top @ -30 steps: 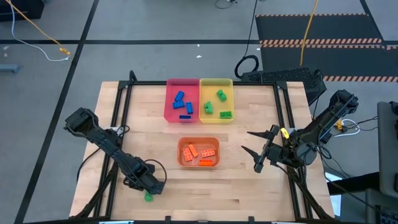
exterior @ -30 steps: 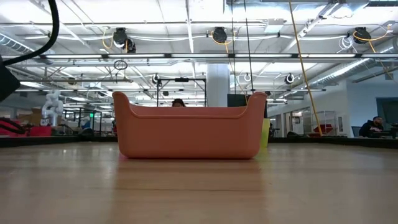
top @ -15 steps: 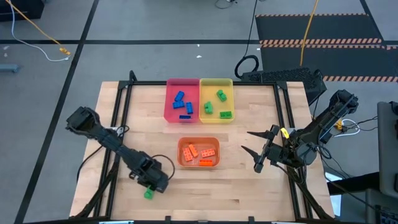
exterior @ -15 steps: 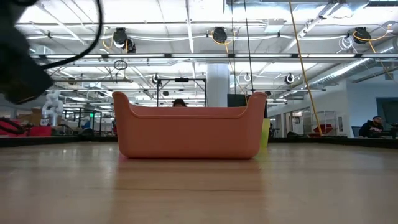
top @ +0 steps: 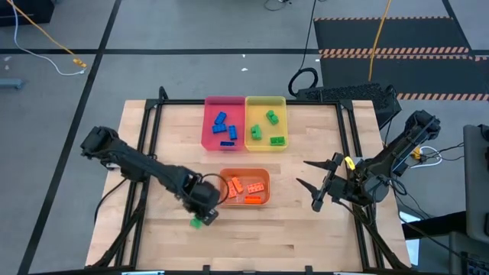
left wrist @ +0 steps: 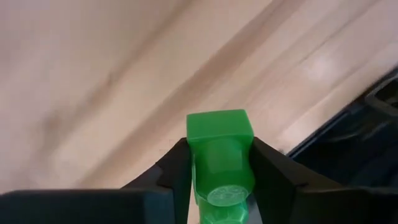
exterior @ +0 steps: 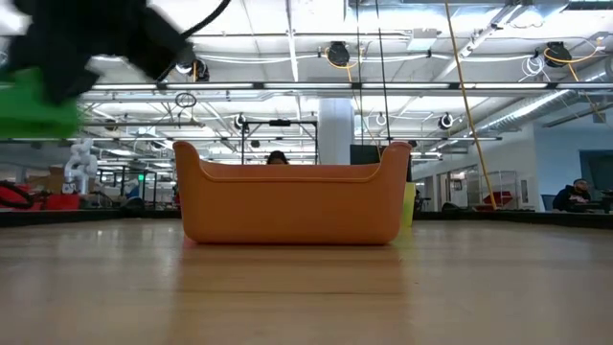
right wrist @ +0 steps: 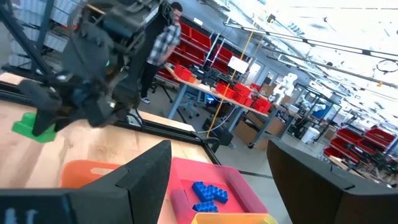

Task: Sort & place blocks by color
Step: Put the green game piece into the yellow bin

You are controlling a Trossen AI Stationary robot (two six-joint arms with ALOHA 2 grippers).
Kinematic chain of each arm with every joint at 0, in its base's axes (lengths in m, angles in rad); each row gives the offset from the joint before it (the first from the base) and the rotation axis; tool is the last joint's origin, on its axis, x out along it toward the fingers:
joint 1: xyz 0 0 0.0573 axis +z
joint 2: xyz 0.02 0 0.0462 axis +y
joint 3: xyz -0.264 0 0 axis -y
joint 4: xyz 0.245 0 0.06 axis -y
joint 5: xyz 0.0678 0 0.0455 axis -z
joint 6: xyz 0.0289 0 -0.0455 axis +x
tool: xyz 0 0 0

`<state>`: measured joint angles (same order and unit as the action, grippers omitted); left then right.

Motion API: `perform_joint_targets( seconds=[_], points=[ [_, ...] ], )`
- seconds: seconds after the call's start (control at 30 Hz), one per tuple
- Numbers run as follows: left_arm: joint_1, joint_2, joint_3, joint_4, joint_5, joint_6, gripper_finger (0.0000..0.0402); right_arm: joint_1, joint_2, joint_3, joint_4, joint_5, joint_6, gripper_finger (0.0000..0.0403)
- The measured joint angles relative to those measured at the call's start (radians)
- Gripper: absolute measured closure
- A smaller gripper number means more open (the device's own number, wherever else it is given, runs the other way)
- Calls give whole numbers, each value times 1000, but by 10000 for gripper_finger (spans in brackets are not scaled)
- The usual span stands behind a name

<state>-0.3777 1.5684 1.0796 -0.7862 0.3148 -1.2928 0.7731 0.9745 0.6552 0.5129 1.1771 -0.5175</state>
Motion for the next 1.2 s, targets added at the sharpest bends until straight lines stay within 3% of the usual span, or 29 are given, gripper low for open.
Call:
perform_joint_targets(
  seconds=[0.27,0.43,0.8,1.2],
  points=[
    [164,-1,249,-101,-295,374,263,-21,0,0,-8,0,15,145],
    [298,-1,352,-28,-454,671,270,-22,0,0,-8,0,16,145],
    [568,85,355,396,-462,1102,267,-77,0,-29,-10,-58,37,145],
    [757,273,354,591,-439,1134,266,-200,0,-71,17,-199,38,145]
  ],
)
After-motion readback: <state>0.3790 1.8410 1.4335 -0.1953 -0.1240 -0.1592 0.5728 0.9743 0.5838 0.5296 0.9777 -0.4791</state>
